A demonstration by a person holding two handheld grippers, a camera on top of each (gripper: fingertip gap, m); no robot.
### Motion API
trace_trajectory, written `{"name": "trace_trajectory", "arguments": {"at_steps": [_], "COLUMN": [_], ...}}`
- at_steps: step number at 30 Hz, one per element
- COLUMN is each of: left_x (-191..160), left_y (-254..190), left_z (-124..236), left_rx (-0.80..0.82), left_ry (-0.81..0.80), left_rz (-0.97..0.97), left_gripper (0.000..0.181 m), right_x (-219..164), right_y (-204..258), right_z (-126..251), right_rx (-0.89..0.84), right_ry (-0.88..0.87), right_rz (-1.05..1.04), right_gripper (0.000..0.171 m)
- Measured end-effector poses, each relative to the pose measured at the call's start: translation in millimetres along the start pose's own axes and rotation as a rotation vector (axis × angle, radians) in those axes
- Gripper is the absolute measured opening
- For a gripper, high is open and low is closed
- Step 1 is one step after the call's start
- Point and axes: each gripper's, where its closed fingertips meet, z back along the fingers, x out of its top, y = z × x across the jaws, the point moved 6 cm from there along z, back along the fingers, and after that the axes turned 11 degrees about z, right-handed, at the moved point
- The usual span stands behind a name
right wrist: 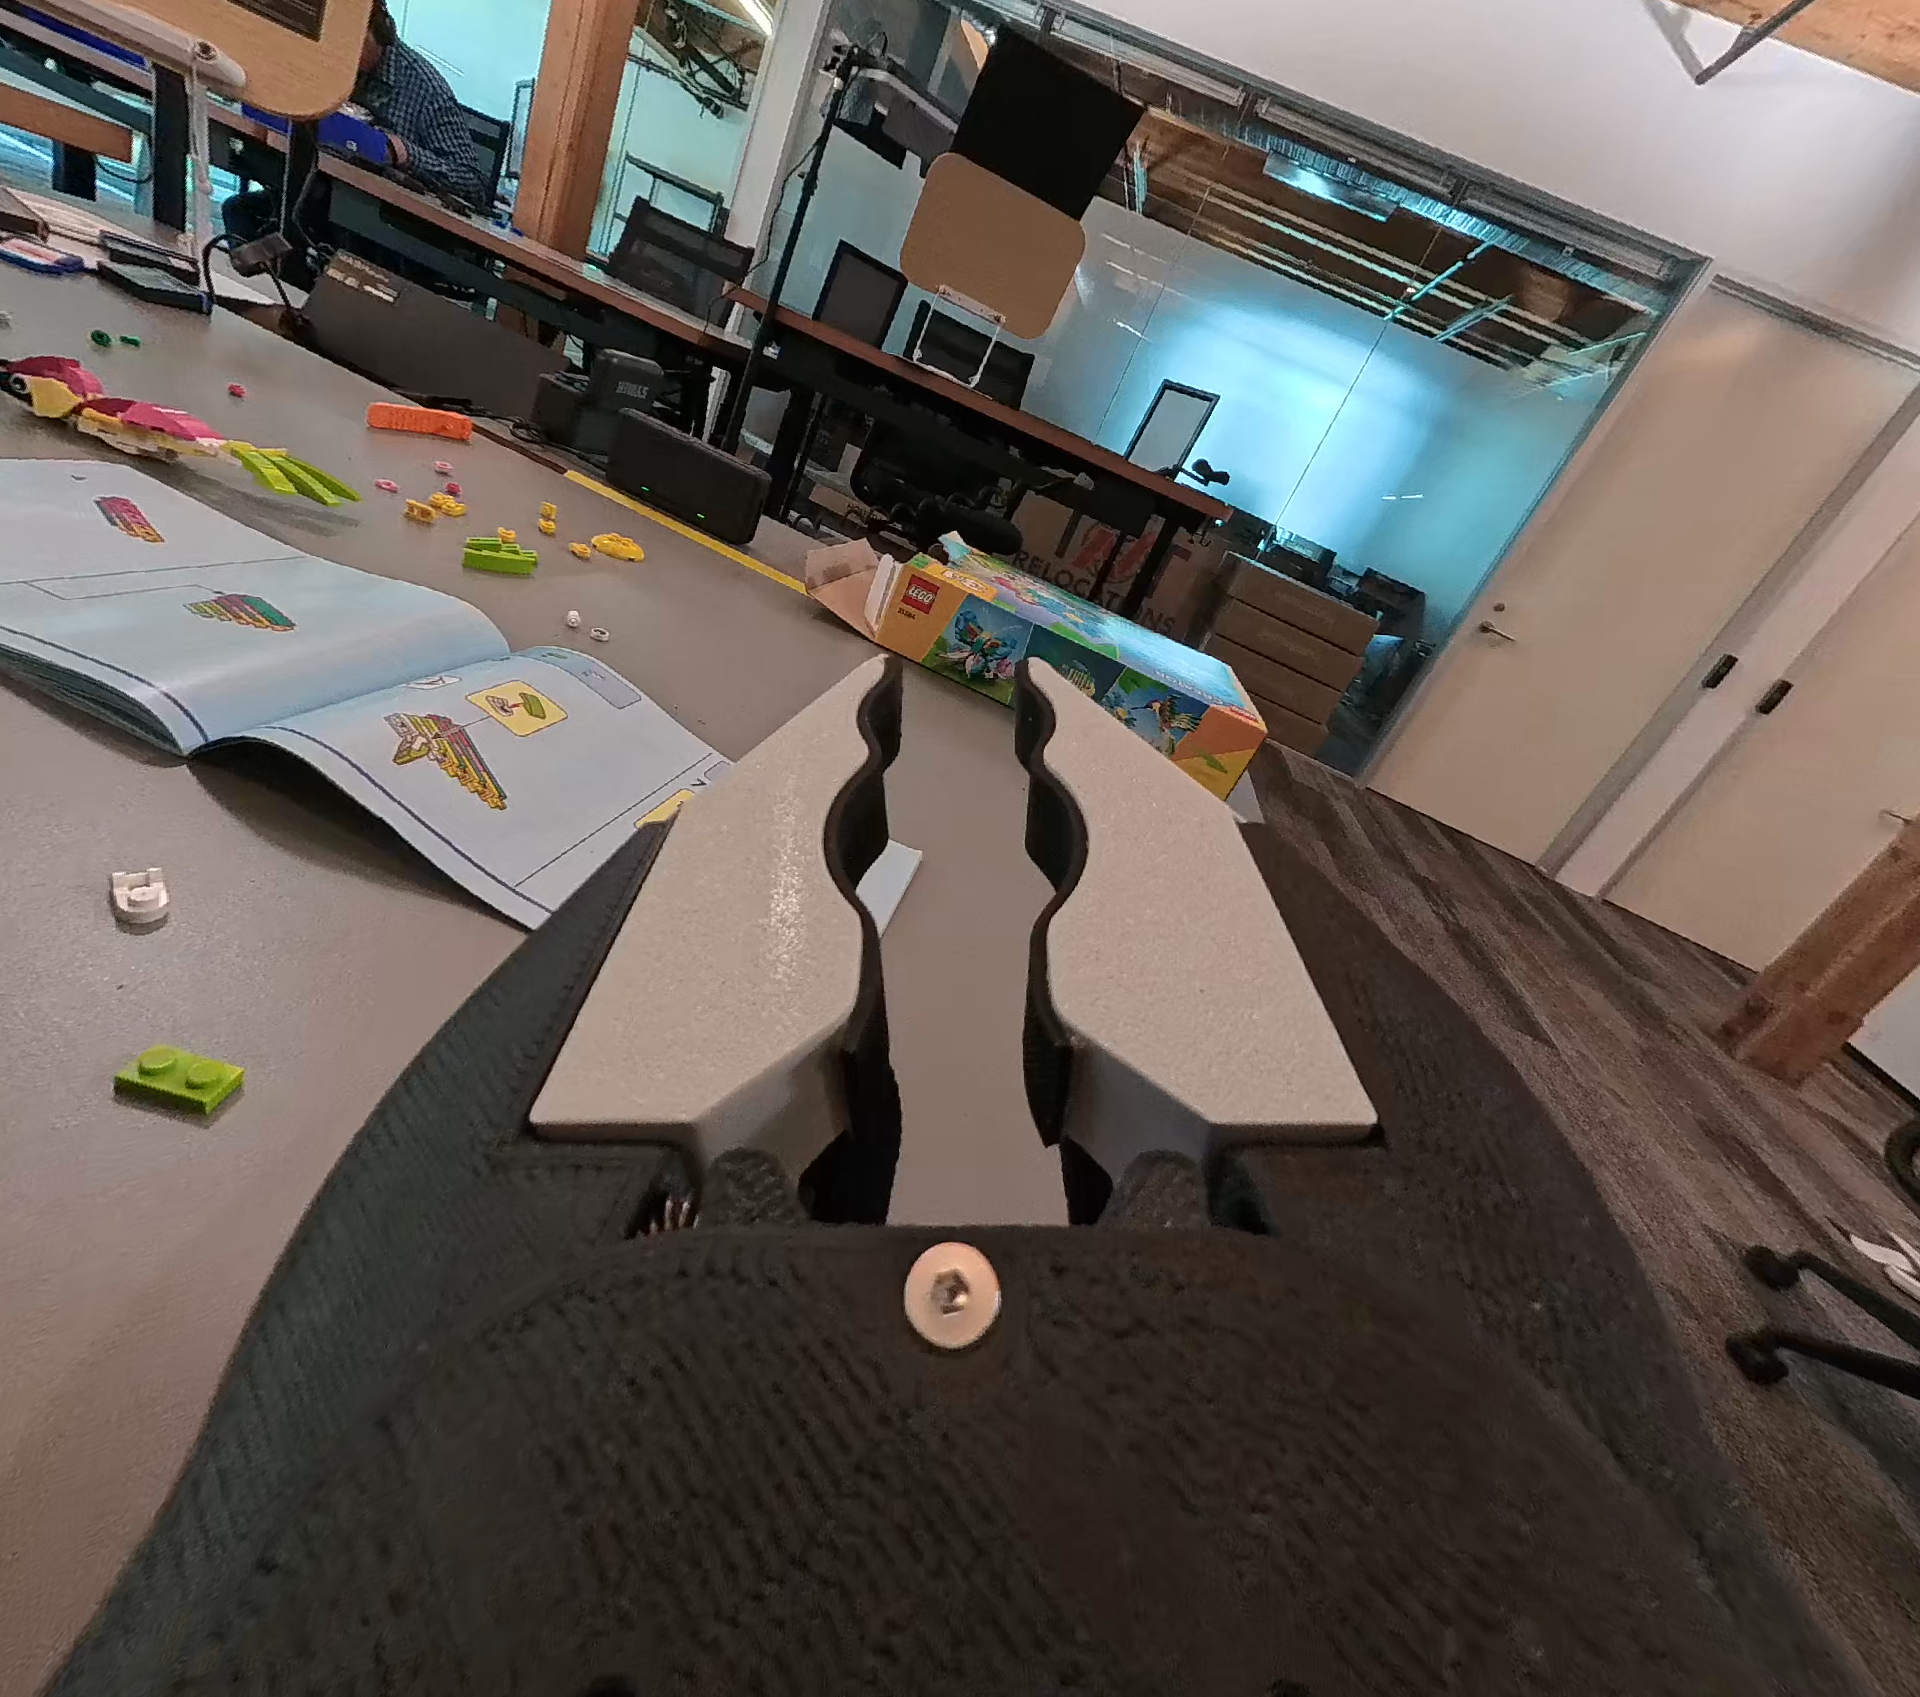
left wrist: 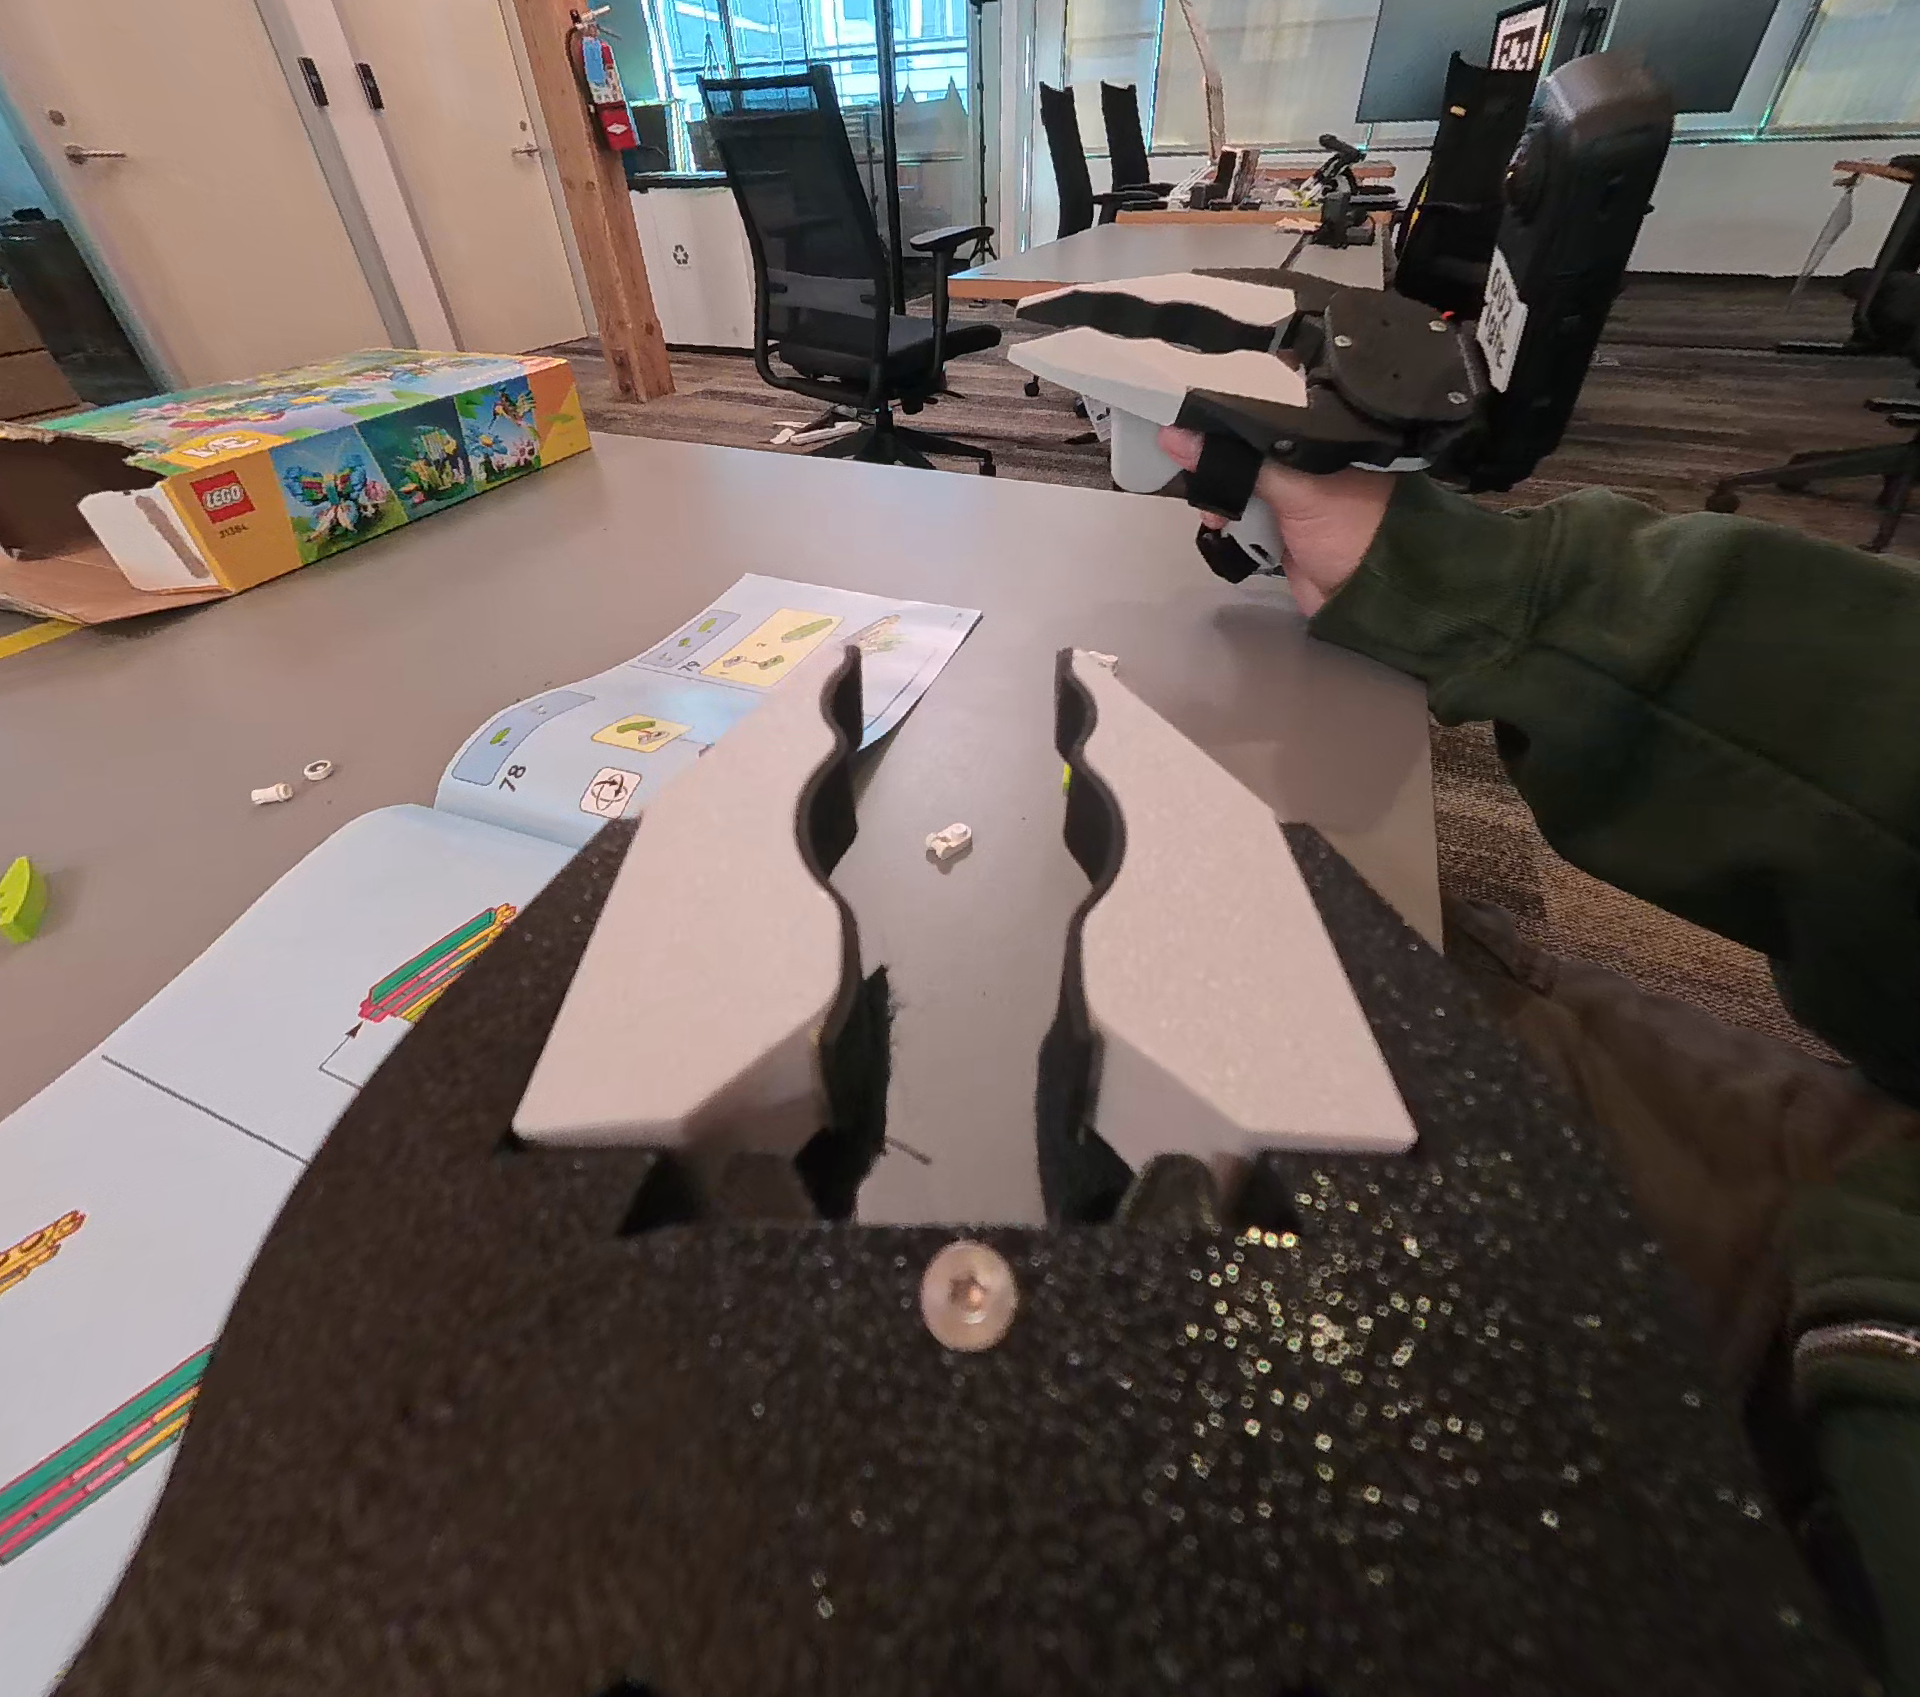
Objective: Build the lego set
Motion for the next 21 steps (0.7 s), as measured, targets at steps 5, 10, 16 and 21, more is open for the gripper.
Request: {"name": "trace_trajectory", "arguments": {"at_steps": [5,10,16,21], "left_x": [-0.8,-1.0,-1.3,-1.2], "left_y": [-0.4,-0.6,-1.0,-0.9], "left_z": [-0.7,-0.8,-1.0,-1.0], "left_rx": [-0.003,-0.006,-0.008,-0.007], "left_ry": [0.007,0.009,0.010,0.009], "left_rz": [-0.001,0.001,-0.002,-0.003], "left_gripper": [0.034,0.033,0.032,0.032], "right_x": [-0.4,-0.5,-0.8,0.5], "right_y": [0.1,0.3,0.5,2.3], "right_z": [-0.3,-0.6,-0.7,-0.7], "right_rx": [0.003,0.005,0.009,0.029], "right_ry": [0.001,0.001,0.001,-0.012], "right_rz": [-0.002,-0.001,-0.004,-0.003], "right_gripper": [0.020,0.020,0.020,0.021]}}
